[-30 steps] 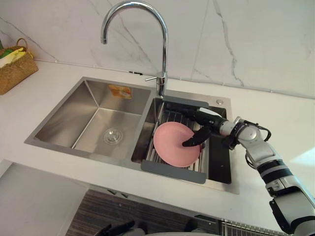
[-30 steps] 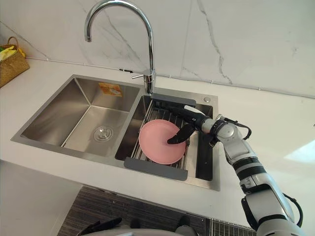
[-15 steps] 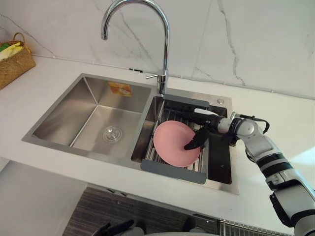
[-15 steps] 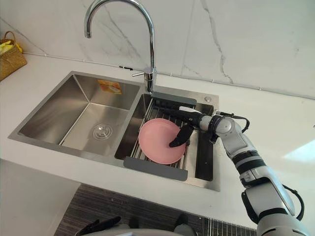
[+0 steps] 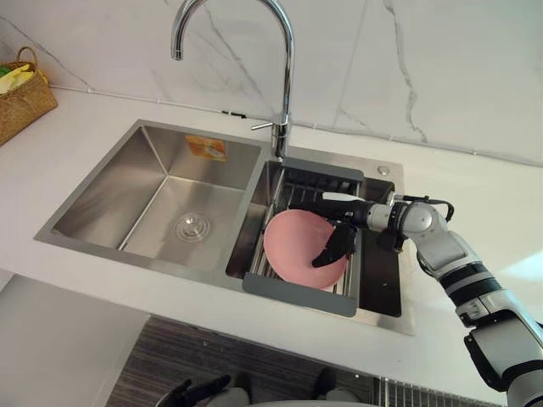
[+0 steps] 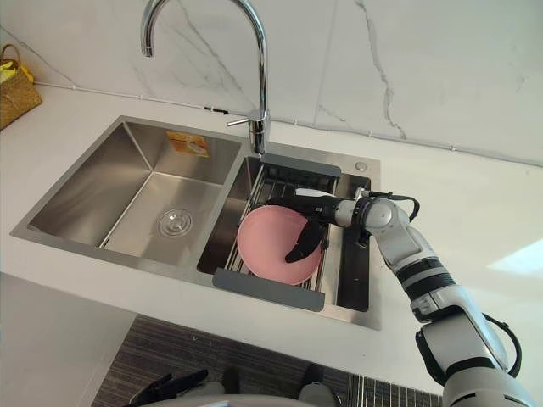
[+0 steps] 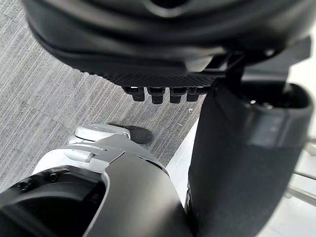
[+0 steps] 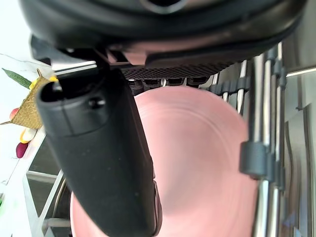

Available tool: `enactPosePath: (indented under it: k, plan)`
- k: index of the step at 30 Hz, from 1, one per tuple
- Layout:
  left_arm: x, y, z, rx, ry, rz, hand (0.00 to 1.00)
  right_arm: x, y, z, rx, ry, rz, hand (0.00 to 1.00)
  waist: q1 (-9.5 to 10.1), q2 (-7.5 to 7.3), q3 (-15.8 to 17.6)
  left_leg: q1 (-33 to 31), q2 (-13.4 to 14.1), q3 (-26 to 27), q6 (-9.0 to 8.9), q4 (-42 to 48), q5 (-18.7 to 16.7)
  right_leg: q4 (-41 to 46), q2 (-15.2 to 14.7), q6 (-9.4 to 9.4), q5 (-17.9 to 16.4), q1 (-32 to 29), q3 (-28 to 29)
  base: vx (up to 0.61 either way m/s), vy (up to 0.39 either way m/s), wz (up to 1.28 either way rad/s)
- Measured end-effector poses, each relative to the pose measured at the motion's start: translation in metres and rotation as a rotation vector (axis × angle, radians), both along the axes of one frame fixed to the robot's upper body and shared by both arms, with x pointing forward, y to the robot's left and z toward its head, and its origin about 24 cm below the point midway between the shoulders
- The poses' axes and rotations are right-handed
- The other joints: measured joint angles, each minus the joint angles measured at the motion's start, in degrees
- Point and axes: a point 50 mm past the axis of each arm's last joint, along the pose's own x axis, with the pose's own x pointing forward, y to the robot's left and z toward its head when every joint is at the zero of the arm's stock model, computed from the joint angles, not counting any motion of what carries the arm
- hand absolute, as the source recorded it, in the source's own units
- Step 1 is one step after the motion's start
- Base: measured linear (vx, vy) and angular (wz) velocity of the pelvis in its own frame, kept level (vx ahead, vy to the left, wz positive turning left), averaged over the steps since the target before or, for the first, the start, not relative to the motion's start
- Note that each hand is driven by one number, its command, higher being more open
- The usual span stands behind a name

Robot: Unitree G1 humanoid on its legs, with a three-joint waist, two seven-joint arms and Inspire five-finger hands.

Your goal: Walk over to the sink, pick up the cup, carry it to the dishwasher, place the cup inside the dishwasher, then close the dishwasher door

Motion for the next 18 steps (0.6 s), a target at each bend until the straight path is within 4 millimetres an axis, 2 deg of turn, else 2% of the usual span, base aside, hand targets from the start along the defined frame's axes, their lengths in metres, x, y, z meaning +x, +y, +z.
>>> enactPosePath:
  k: [4,12,18]
  plan:
    - [0.000,0.000,0.000,0.000,0.000,-0.001,1.00,0.000,0.001,0.003,0.001,0.005,-0.017,0.00,0.00,0.00,0.00,0.00,0.05,0.03,-0.03,0.03,-0.02,0.00,0.00,0.00,-0.01,0.00,0.06,0.00,0.000,0.00]
    - [0.001,0.000,0.000,0.000,-0.003,-0.005,1.00,0.011,-0.007,0.035,0.039,-0.051,-0.057,0.00,0.29,-0.05,0.02,0.05,0.23,-0.07,-0.28,0.03,-0.21,0.24,-0.01,0.04,-0.05,0.16,0.07,0.00,0.000,0.00]
    - [0.001,0.002,0.001,0.002,0.001,-0.008,1.00,0.007,-0.005,0.030,0.061,0.021,-0.012,0.00,0.37,-0.36,0.13,0.38,0.40,-0.07,-0.78,0.31,-0.55,0.26,0.09,0.06,-0.07,0.61,0.15,0.00,0.000,0.00]
